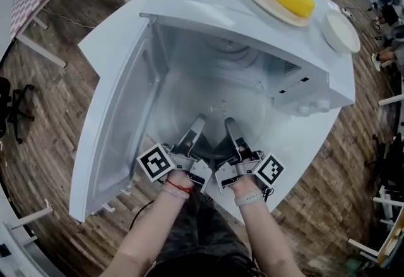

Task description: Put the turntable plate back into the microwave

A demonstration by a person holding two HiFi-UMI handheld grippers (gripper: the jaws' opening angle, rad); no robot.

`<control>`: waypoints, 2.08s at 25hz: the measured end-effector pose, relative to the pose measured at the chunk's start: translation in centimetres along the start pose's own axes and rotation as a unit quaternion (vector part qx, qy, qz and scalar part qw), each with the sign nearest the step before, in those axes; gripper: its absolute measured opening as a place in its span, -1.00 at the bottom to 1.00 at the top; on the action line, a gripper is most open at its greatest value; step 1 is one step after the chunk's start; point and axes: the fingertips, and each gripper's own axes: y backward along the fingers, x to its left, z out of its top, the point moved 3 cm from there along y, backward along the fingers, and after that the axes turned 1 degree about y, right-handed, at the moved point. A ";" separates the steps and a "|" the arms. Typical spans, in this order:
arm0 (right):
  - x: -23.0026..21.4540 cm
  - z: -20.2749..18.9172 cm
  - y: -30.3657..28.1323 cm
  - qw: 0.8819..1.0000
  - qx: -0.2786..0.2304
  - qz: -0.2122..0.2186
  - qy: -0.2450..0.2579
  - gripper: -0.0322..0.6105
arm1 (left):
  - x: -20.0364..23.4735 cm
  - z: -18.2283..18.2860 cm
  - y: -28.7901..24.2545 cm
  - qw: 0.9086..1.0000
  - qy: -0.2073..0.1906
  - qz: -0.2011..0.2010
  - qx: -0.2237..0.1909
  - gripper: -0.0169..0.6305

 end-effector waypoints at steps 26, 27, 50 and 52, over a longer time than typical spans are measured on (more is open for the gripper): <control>-0.4 1.7 -3.6 1.000 -0.007 0.001 -0.008 -0.77 | 0.3 2.3 -3.5 1.000 -0.001 0.001 0.008 -0.85; -0.4 1.8 -3.6 1.000 -0.008 0.001 -0.008 -0.77 | 0.3 2.4 -3.6 1.000 0.000 0.001 0.009 -0.85; -0.7 2.7 -4.6 0.999 -0.005 -0.026 -0.022 -0.77 | 0.3 2.6 -4.3 1.000 0.018 0.003 0.015 -0.85; -0.7 2.9 -4.9 0.999 -0.003 -0.029 -0.023 -0.77 | 0.2 2.4 -4.0 1.000 0.018 0.002 0.022 -0.85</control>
